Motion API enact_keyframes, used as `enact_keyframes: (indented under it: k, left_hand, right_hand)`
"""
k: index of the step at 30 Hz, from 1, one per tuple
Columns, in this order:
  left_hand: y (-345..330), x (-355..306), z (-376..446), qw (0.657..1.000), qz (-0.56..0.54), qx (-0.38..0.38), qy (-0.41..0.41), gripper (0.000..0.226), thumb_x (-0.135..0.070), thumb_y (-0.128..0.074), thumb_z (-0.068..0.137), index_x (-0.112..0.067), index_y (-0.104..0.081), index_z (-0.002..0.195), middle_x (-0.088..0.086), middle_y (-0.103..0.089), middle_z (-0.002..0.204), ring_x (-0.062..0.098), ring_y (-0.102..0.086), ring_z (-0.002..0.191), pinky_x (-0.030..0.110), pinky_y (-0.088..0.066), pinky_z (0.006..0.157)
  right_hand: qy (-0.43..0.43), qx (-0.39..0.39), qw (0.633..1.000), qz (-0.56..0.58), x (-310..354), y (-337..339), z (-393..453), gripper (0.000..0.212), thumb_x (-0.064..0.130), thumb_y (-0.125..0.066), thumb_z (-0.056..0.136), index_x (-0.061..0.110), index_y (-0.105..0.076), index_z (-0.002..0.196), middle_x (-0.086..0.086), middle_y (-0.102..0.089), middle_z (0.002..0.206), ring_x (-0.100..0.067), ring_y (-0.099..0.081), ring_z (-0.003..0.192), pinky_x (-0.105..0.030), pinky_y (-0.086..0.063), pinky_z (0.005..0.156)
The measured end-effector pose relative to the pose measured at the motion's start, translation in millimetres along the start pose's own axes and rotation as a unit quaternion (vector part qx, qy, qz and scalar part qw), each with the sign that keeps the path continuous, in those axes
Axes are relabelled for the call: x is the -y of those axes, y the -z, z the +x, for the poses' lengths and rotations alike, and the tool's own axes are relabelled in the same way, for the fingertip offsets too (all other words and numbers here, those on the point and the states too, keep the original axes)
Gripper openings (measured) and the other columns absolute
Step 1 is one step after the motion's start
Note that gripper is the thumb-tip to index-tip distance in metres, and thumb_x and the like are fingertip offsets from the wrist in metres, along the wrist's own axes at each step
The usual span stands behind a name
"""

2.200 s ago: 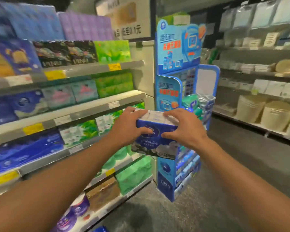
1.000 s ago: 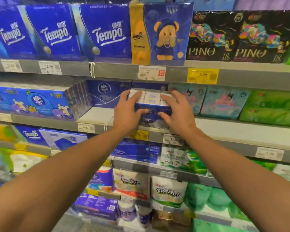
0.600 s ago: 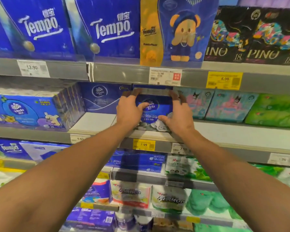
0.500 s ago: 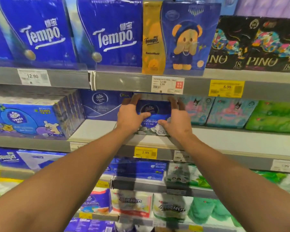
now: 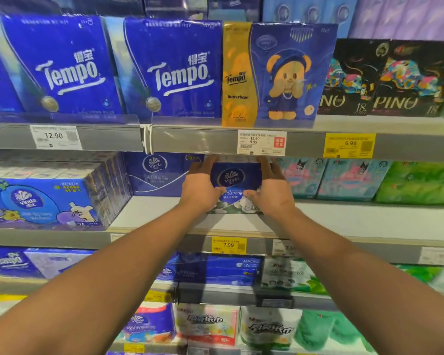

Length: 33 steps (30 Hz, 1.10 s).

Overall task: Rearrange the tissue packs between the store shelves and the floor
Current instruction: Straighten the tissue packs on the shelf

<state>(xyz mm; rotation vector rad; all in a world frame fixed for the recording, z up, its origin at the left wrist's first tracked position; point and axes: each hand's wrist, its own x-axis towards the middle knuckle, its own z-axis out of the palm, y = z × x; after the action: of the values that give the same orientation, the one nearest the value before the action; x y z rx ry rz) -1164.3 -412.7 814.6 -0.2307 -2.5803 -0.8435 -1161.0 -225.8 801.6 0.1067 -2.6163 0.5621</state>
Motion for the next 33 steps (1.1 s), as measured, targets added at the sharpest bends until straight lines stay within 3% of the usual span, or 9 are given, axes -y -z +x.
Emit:
enact_keyframes:
  k: [2, 4, 7, 11, 14, 19, 26, 33]
  left_hand:
    - [5, -6, -6, 0.999, 0.031, -0.021, 0.011, 0.073, -0.034, -0.08, 0.072, -0.039, -0.039, 0.133, 0.012, -0.048, 0.129, 0.034, -0.055, 0.111, 0.039, -0.051, 0.083]
    - [10, -11, -17, 0.989, 0.116, -0.083, -0.028, 0.058, -0.039, -0.076, 0.075, -0.028, -0.05, 0.126, 0.015, -0.057, 0.114, 0.037, -0.053, 0.107, 0.043, -0.048, 0.082]
    - [8, -13, -37, 0.981, 0.074, -0.119, -0.137, 0.046, -0.031, -0.075, 0.076, -0.021, -0.059, 0.117, 0.011, -0.055, 0.108, 0.031, -0.049, 0.101, 0.041, -0.045, 0.084]
    - [-14, -28, -60, 0.978, -0.022, 0.034, -0.205, 0.054, -0.035, -0.072, 0.079, -0.024, -0.055, 0.129, 0.001, -0.054, 0.119, 0.021, -0.05, 0.109, 0.033, -0.041, 0.093]
    - [-40, -53, -84, 0.961, -0.042, 0.141, -0.234, 0.061, -0.044, -0.071, 0.078, -0.027, -0.052, 0.133, 0.001, -0.055, 0.128, 0.02, -0.05, 0.118, 0.028, -0.034, 0.098]
    - [-82, -127, -155, 0.924, -0.068, 0.239, -0.292, 0.064, -0.05, -0.069, 0.079, -0.03, -0.049, 0.136, 0.0, -0.055, 0.135, 0.022, -0.051, 0.121, 0.032, -0.039, 0.1]
    - [-117, -282, -349, 0.814, -0.11, 0.359, -0.443, 0.068, -0.047, -0.072, 0.079, -0.02, -0.051, 0.138, 0.005, -0.055, 0.138, 0.023, -0.05, 0.126, 0.033, -0.037, 0.107]
    - [-89, -400, -629, 0.65, -0.16, 0.474, -0.572, 0.067, -0.045, -0.072, 0.08, -0.019, -0.051, 0.138, 0.004, -0.057, 0.136, 0.021, -0.053, 0.124, 0.029, -0.033, 0.104]
  right_hand:
    - [-0.017, 0.015, 1.0, 0.012, 1, 5, -2, 0.088, 0.038, -0.078, 0.078, 0.028, -0.023, 0.146, -0.011, -0.044, 0.14, -0.031, -0.062, 0.103, -0.038, -0.054, 0.081]
    - [-0.027, 0.018, 0.999, 0.002, 0, 12, -9, 0.079, 0.043, -0.076, 0.079, 0.025, -0.031, 0.142, -0.01, -0.056, 0.131, -0.028, -0.063, 0.095, -0.036, -0.054, 0.079]
    - [-0.016, -0.014, 1.0, 0.001, -8, 24, -34, 0.089, 0.047, -0.074, 0.079, 0.029, -0.022, 0.149, -0.011, -0.054, 0.133, -0.031, -0.058, 0.112, -0.038, -0.05, 0.086]
    - [-0.055, -0.015, 0.998, -0.011, -31, 40, -90, 0.084, 0.049, -0.068, 0.08, 0.029, -0.026, 0.151, -0.008, -0.047, 0.147, -0.03, -0.044, 0.133, -0.042, -0.042, 0.104]
    - [-0.11, -0.016, 0.993, -0.039, -55, 60, -147, 0.083, 0.051, -0.067, 0.081, 0.026, -0.029, 0.151, -0.007, -0.049, 0.145, -0.029, -0.047, 0.13, -0.04, -0.042, 0.102]
    - [-0.207, -0.029, 0.974, -0.084, -96, 118, -273, 0.083, 0.054, -0.067, 0.08, 0.025, -0.032, 0.15, -0.009, -0.049, 0.144, -0.029, -0.047, 0.13, -0.04, -0.043, 0.102]
    - [-0.382, -0.089, 0.912, -0.125, -124, 224, -529, 0.083, 0.05, -0.072, 0.076, 0.019, -0.039, 0.146, -0.008, -0.051, 0.142, -0.025, -0.049, 0.129, -0.037, -0.037, 0.109]
    - [-0.586, -0.158, 0.778, -0.164, -66, 309, -827, 0.084, 0.052, -0.071, 0.078, 0.023, -0.036, 0.148, -0.005, -0.046, 0.147, -0.024, -0.045, 0.132, -0.035, -0.034, 0.109]
